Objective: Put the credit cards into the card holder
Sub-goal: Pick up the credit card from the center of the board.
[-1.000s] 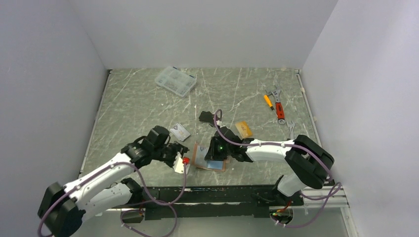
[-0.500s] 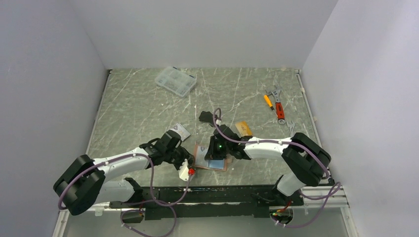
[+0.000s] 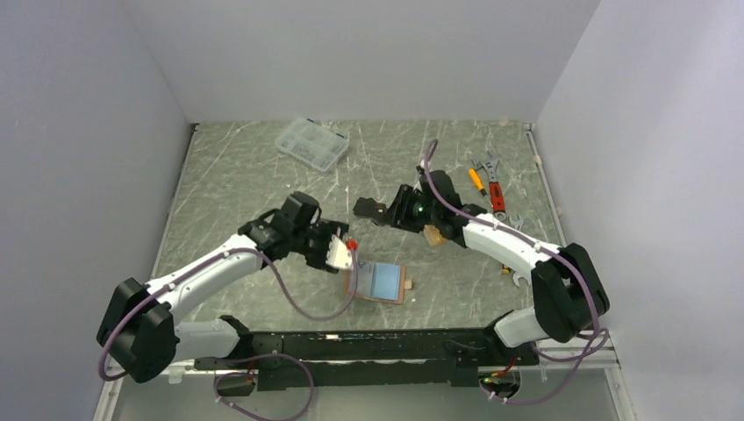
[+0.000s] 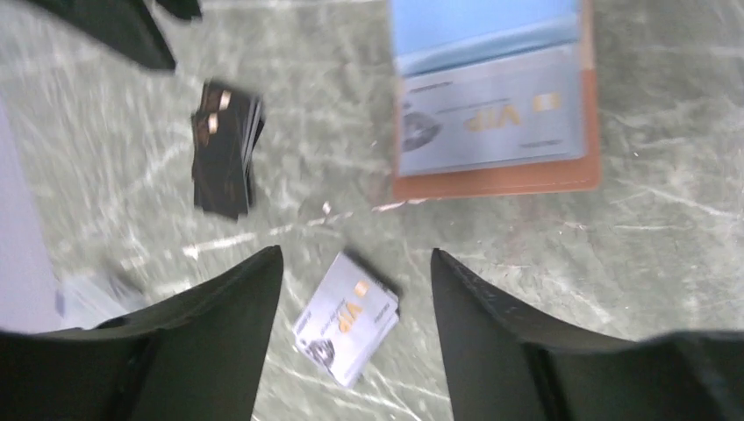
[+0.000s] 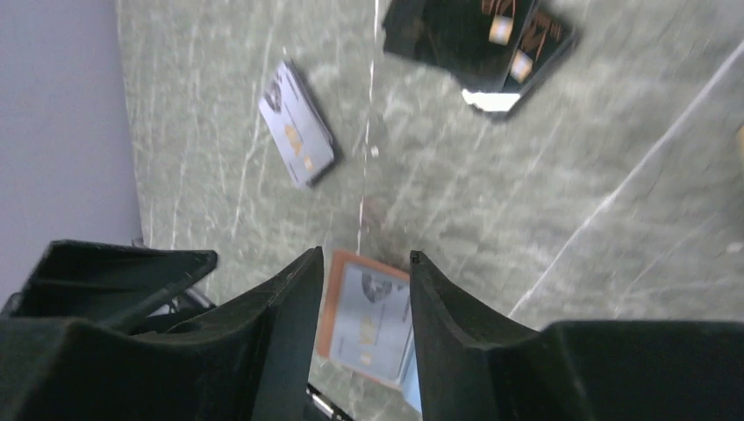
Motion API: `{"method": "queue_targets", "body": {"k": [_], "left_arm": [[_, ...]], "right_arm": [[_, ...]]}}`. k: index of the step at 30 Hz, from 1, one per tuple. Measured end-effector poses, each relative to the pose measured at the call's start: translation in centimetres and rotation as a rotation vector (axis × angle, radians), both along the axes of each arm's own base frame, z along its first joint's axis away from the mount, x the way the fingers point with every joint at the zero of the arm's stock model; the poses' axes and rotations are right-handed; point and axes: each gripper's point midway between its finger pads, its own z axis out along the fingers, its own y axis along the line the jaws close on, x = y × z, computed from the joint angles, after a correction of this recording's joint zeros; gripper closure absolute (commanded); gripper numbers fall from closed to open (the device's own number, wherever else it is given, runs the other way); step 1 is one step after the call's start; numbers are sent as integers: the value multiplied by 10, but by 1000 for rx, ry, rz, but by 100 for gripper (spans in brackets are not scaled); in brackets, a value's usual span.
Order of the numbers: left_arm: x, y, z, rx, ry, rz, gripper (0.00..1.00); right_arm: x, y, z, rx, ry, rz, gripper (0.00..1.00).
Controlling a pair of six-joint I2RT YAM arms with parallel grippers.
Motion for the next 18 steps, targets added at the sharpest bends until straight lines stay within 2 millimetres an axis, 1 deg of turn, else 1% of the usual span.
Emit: {"method": "queue_targets", "body": {"k": [1, 4, 6, 9, 11, 12, 16, 18], "left_arm": [[9, 5, 9, -10, 34, 64, 28], [33, 15, 26, -39, 144, 229, 26], [50, 18, 32, -49, 234, 339, 25], [81, 13, 38, -75, 407, 512, 25], [101, 6, 34, -118, 553, 624, 25], [107, 6, 29, -135, 626, 679, 25], [114, 8, 0, -180, 909, 884, 25], [113, 3, -13, -206, 1027, 960, 26]], "right_arm": [[11, -2, 7, 2, -23, -6, 53], [35, -8, 13, -22, -53, -18, 51], [51, -12, 11, -51, -63, -27, 51], [74, -17, 5, -97, -74, -39, 51], [87, -20, -1, -119, -73, -44, 51], [92, -22, -4, -127, -72, -45, 51], [115, -33, -15, -148, -63, -62, 52], [124, -39, -22, -156, -57, -71, 54]]}}
